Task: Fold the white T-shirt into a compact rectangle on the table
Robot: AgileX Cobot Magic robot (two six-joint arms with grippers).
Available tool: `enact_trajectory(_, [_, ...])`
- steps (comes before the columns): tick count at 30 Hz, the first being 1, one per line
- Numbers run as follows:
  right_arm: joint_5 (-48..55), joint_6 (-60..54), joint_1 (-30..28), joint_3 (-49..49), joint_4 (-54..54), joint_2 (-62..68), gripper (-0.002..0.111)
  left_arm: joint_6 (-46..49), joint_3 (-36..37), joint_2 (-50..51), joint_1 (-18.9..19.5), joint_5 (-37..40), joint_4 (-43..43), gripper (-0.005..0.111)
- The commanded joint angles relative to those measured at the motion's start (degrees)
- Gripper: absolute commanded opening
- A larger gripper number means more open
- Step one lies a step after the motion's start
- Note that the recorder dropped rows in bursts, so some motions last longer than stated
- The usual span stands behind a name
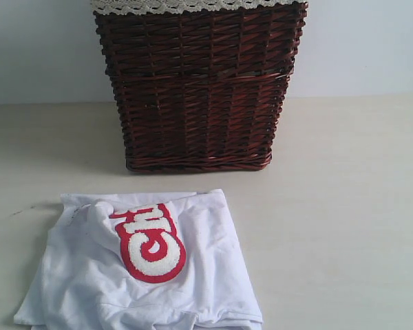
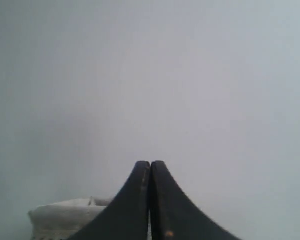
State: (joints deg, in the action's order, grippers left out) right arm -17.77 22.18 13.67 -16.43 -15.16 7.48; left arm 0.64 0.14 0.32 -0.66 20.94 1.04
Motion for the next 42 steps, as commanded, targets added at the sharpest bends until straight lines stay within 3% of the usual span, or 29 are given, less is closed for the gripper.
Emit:
enact_trajectory(1, [-0.77, -1.55, -7.16, 4.53, -1.51, -7.48, 0.0, 0.08, -0.14, -0.32, 0.22, -0.35, 0.21, 0.0])
enact_trajectory(7, [-2.13, 0.67, -14.08, 11.6, -2.99, -7.48, 0.0, 0.27, -0.14, -0.32, 0.22, -0.35, 0.21, 0.0])
enact_trajectory(11, [-1.51, -1.57, -15.01, 16.43, -2.99, -7.48, 0.0, 0.27, -0.14, -0.32, 0.22, -0.35, 0.21, 0.0])
enact_trajectory(17, [17.77, -1.44, -15.01, 16.43, -4.23, -7.48, 0.0, 0.27, -0.14, -0.32, 0.22, -0.35, 0.21, 0.0])
enact_trajectory(27, [31.35, -6.74, -15.01, 16.43, -4.15, -7.48, 0.0, 0.27, -0.14, -0.32, 0.22, -0.35, 0.21, 0.0])
enact_trajectory(39, [31.86, -7.12, -15.01, 16.43, 0.58, -7.48, 0.0, 0.27, -0.14, -0.32, 0.22, -0.35, 0.21, 0.0])
enact_trajectory(42, [30.74, -14.6, -15.01, 16.43, 6.18, -7.48, 0.0, 0.27, -0.14, -0.32, 0.22, -0.35, 0.21, 0.0])
